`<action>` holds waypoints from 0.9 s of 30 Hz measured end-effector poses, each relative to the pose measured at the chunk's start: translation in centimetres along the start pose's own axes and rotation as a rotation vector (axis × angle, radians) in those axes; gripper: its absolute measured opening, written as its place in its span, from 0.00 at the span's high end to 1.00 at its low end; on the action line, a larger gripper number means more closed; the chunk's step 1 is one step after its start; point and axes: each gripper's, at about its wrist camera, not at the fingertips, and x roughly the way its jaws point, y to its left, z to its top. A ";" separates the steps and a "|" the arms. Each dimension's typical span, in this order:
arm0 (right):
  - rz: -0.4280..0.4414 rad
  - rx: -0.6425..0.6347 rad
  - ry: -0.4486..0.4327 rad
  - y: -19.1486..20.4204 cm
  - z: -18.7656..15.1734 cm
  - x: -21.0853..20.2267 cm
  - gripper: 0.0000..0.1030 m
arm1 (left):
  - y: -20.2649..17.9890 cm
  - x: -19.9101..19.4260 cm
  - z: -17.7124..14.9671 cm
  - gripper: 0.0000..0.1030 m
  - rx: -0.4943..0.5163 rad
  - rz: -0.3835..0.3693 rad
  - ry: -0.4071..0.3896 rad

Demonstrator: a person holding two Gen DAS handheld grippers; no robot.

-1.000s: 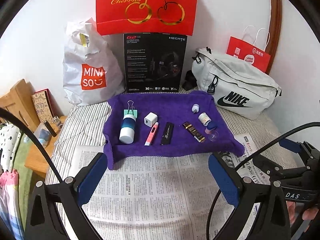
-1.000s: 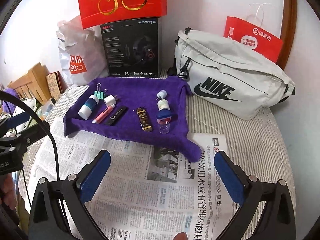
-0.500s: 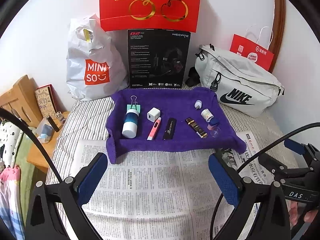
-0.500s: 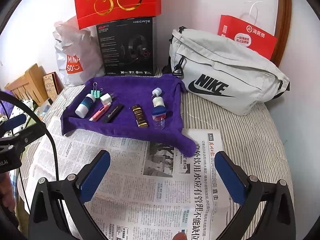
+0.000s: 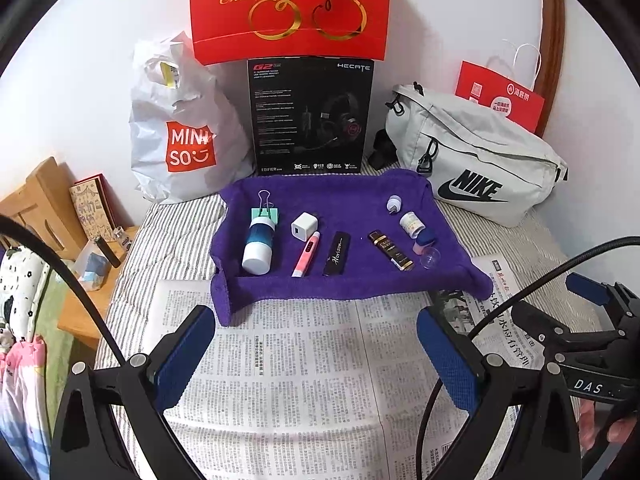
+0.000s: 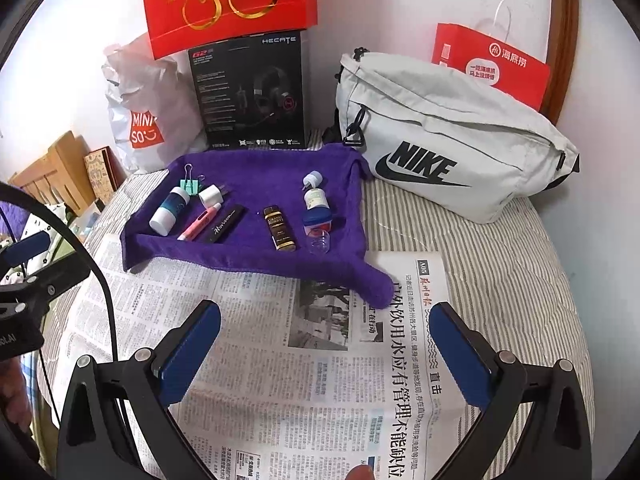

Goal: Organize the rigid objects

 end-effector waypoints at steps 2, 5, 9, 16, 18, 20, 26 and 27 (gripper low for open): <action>-0.001 0.002 0.000 -0.1 0.0 0.0 0.00 | -0.1 0.0 0.0 0.01 0.002 -0.001 0.001; 0.001 0.008 -0.002 -0.2 0.0 -0.1 0.00 | -0.1 0.0 0.0 0.01 0.004 -0.004 -0.001; -0.001 0.006 0.000 -0.3 -0.1 -0.1 0.00 | -0.1 0.0 -0.1 0.01 -0.001 -0.011 -0.002; 0.003 0.004 0.002 -0.2 -0.2 -0.2 0.01 | 0.0 0.1 -0.1 0.01 -0.002 -0.004 0.006; 0.006 0.006 -0.002 -0.2 -0.2 -0.4 0.01 | 0.1 0.1 -0.2 0.01 -0.002 0.000 0.006; 0.008 0.009 -0.002 -0.2 -0.1 -0.4 0.01 | 0.1 0.1 -0.2 0.01 -0.004 -0.002 0.005; 0.008 0.012 0.002 -0.2 -0.2 -0.4 0.00 | 0.2 0.0 -0.2 0.01 -0.005 -0.002 0.006; 0.008 0.012 0.002 -0.2 -0.2 -0.4 0.00 | 0.1 0.0 -0.2 0.01 -0.005 -0.004 0.006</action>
